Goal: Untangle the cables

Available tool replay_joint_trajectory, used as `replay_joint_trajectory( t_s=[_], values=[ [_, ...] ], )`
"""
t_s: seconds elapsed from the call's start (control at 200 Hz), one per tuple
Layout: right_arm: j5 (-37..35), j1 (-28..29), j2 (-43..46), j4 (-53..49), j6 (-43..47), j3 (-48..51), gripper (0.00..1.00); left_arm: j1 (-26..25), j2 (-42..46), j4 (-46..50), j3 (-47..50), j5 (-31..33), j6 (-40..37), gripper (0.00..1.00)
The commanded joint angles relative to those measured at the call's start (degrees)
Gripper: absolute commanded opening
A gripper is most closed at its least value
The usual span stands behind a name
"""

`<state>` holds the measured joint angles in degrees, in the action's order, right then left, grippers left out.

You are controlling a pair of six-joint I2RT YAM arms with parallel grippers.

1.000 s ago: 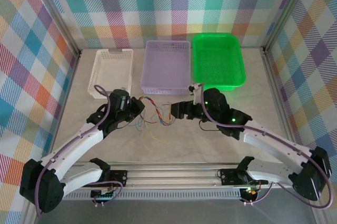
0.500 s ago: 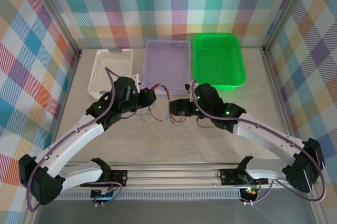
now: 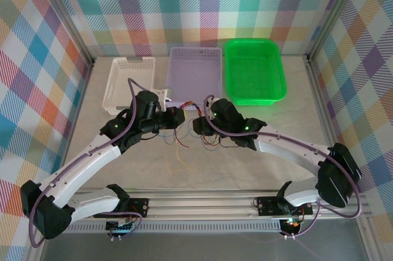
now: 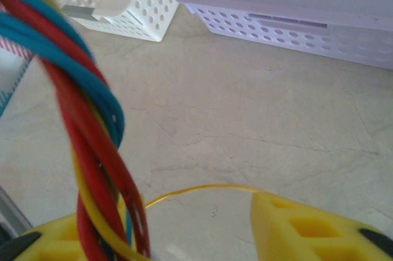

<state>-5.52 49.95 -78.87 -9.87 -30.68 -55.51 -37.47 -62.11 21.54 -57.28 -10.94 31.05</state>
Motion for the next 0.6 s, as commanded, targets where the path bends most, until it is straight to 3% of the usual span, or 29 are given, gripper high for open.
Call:
replay_joint_trajectory(
  t_s=[0.0,0.095,0.255,0.44,0.595],
  values=[
    [-2.62,0.06,0.22,1.11,-0.05,-1.09,0.41,-0.85,2.38,2.2,-1.98,0.16,-2.67,0.0],
    [-6.14,-0.01,1.96,-0.6,-0.02,0.17,0.31,-0.84,3.07,6.11,-3.31,2.93,-4.09,0.0],
    [-10.56,-0.27,4.73,-3.99,0.79,2.62,0.0,-0.85,3.27,12.16,-5.76,6.56,-6.27,0.0],
    [-14.54,-2.44,5.35,-10.99,0.01,2.51,0.0,-0.85,2.29,17.62,-9.18,8.56,-9.3,0.0],
    [-13.71,-6.11,7.45,-14.22,-0.64,2.65,0.0,-0.85,0.19,19.46,-10.31,3.94,-11.06,0.0]
  ],
)
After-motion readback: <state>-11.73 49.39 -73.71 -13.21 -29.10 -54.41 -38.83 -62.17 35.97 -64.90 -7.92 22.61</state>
